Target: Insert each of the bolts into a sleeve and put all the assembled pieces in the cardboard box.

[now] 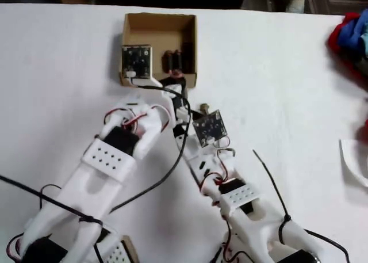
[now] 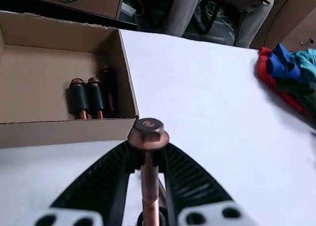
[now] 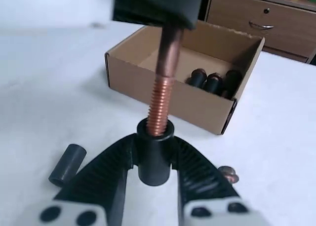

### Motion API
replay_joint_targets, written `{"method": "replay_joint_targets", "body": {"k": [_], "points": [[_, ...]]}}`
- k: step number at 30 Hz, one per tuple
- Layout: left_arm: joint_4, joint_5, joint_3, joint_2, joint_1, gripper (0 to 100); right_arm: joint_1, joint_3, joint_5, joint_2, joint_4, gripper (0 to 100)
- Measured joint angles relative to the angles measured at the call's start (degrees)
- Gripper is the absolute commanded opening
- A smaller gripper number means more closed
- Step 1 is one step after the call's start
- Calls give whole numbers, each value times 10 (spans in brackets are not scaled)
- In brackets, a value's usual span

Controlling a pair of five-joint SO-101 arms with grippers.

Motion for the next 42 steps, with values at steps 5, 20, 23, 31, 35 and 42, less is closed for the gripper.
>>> {"method": "replay_joint_targets", "body": {"k": [5, 20, 23, 31, 35, 42], "points": [[-2, -96, 4, 0, 2, 25, 0, 0, 0, 0, 1, 20], [-11, -193, 52, -1, 4, 26, -1, -1, -1, -1, 0, 20], [-25, -137, 55, 0, 4, 26, -1, -1, -1, -1, 0, 20], [-26, 14, 55, 0, 4, 28, 0, -1, -2, -1, 0, 20], [-26, 22, 56, 0, 4, 28, 0, -1, -2, -1, 0, 20], [-31, 24, 87, 0, 6, 28, 0, -1, -2, -1, 0, 20]]}}
